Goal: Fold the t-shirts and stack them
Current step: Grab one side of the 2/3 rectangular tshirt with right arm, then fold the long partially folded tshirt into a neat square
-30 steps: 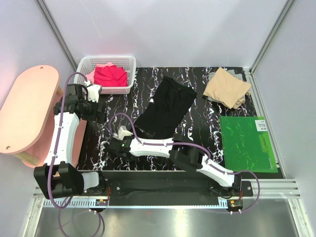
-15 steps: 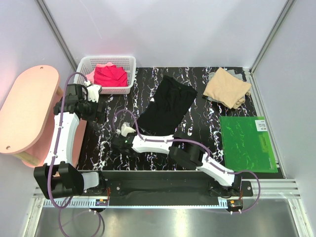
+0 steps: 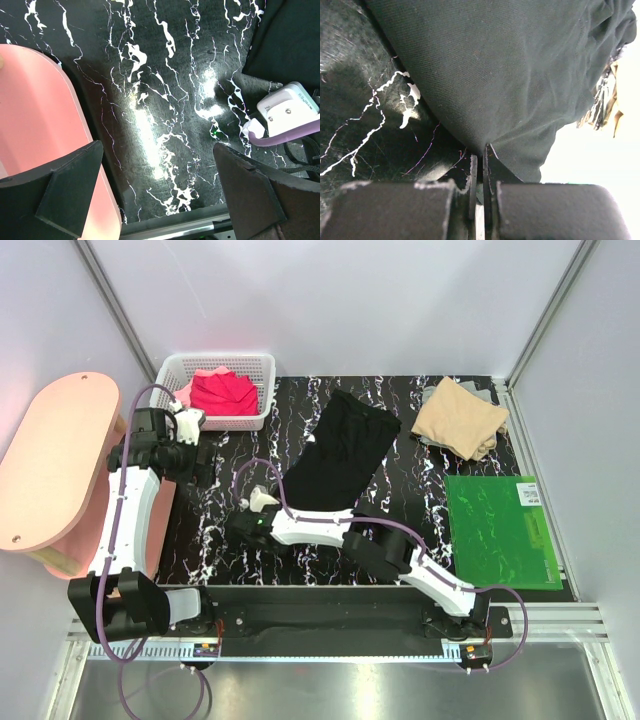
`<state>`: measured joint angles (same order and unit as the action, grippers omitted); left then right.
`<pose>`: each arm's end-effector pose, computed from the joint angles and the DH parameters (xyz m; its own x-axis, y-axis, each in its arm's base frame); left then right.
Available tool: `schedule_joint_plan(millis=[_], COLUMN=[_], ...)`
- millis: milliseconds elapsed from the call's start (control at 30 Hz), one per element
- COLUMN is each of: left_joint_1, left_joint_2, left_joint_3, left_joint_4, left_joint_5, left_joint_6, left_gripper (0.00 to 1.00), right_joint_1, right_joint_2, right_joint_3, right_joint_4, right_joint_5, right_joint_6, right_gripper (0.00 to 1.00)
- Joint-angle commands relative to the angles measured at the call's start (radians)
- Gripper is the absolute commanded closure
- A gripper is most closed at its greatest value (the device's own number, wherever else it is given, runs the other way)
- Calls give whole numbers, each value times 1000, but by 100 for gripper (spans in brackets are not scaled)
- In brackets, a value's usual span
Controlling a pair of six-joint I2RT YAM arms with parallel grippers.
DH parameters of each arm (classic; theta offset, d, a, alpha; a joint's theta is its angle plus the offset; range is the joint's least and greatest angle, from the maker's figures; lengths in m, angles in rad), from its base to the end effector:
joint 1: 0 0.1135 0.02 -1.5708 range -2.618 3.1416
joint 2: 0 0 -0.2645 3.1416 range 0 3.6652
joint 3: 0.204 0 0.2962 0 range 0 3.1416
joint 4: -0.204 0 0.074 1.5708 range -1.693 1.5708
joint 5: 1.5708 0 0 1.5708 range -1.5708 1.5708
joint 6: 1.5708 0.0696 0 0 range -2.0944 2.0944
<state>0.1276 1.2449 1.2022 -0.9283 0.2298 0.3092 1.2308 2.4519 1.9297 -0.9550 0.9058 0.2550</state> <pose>0.3072 0.0234 0.2946 -0.7788 0.1988 -0.5949 0.2526 0.9675 -0.0073 0.2238 0.4685 0.0727 -0.4618 -0.8389 -0.2881 -0.4554 0.5030 -0.7346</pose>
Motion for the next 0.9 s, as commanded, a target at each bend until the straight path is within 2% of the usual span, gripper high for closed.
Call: schedule_joint_plan(millis=[0, 200, 333, 633, 733, 867], left_joint_1=[4, 4, 4, 4, 4, 4], left_joint_2=[-13, -13, -21, -42, -44, -39], left_joint_3=[45, 45, 51, 63, 63, 68], left_joint_4=[16, 16, 13, -6, -7, -10], left_joint_5=[8, 8, 11, 9, 6, 14], left_joint_6=[-9, -5, -9, 2, 5, 4], left_gripper=[1, 1, 1, 1, 1, 1], right_joint_1=[-21, 59, 104, 202, 197, 142], right_joint_2=[26, -97, -129, -168, -215, -299], right_joint_3=[-20, 123, 251, 491, 492, 453], right_joint_4=[65, -56, -177, -323, -326, -298], right_joint_5=[-294, -349, -413, -548, -539, -600], right_joint_6=[58, 49, 82, 111, 133, 151], right_gripper=[100, 100, 100, 100, 100, 100])
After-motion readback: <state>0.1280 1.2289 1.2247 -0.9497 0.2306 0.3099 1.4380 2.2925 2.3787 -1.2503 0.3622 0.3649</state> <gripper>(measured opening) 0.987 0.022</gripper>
